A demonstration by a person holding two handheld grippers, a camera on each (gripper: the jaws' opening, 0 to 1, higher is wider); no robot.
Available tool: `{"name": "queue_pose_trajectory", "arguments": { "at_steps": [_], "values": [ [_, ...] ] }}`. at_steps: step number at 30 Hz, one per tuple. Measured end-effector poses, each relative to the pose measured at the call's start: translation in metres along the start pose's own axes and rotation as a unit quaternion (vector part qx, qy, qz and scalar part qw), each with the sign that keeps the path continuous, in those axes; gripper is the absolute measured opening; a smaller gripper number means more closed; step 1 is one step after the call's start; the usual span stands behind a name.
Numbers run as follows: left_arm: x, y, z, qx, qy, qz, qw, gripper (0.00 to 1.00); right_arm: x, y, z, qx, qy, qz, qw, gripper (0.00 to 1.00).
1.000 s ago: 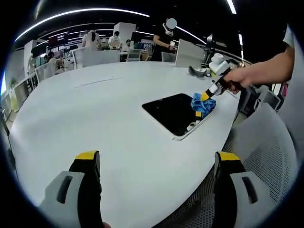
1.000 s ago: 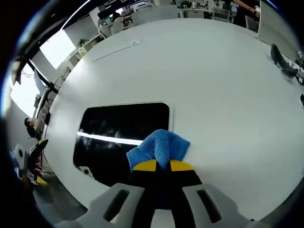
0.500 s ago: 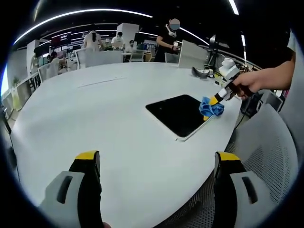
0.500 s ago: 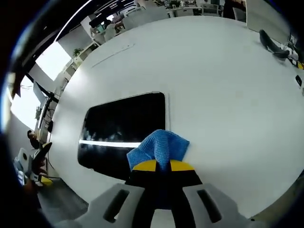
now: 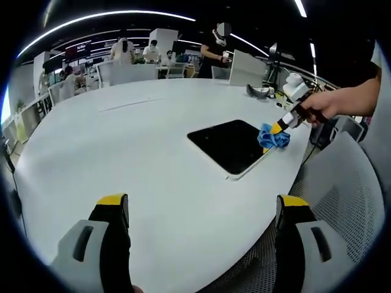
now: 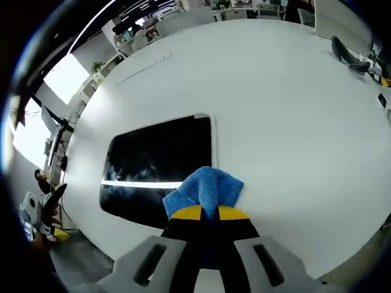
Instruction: Wipe the mirror surface with the cleaning cloth until all visible marks leave the cleaned area.
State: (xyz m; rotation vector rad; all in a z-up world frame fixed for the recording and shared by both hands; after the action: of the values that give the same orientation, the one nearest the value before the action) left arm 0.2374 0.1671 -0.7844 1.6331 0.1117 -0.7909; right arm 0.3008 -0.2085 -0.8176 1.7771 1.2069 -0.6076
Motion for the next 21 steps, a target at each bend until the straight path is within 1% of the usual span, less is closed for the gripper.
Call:
{"name": "queue_pose_trajectory", "arguments": {
  "at_steps": [3, 8, 10, 12, 17, 21],
  "values": [
    [0.0, 0.0, 0.001, 0.004, -0.003, -0.001, 1.0, 0.99, 0.0, 0.001, -0.001, -0.003, 0.003, -0.008, 1.0, 0.01],
    [0.0, 0.0, 0.0, 0.002, -0.001, 0.0, 1.0, 0.99, -0.001, -0.001, -0.004, -0.004, 0.002, -0.006, 1.0, 0.01],
    [0.0, 0.0, 0.0, 0.003, -0.002, 0.0, 1.0, 0.99, -0.001, -0.001, -0.005, -0.012, -0.002, -0.009, 0.9999, 0.01],
    [0.0, 0.0, 0.0, 0.003, -0.003, 0.0, 1.0, 0.99, -0.001, 0.0, -0.007, -0.01, 0.001, -0.008, 0.9999, 0.01],
    [0.0, -0.001, 0.001, 0.004, -0.006, -0.003, 1.0, 0.99, 0.006, 0.0, -0.019, -0.021, 0.013, -0.015, 0.9996, 0.01],
    [0.001, -0.001, 0.002, 0.009, -0.009, -0.004, 0.9999, 0.99, 0.014, -0.001, -0.028, -0.028, 0.014, -0.018, 0.9993, 0.01]
  ]
}}
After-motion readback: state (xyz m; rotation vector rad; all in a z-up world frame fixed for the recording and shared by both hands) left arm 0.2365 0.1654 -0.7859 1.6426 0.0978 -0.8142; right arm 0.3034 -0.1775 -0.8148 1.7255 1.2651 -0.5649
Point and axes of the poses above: the point that each gripper's makers call its tool centre point, and the gripper's own axes: x roughly forward along the fingers, z roughly to its right, y roughly out of its top, the point moved 6 cm from there along -x, roughly backward along the fingers, and after that the axes turned 15 degrees about y, right-handed, at the moved point
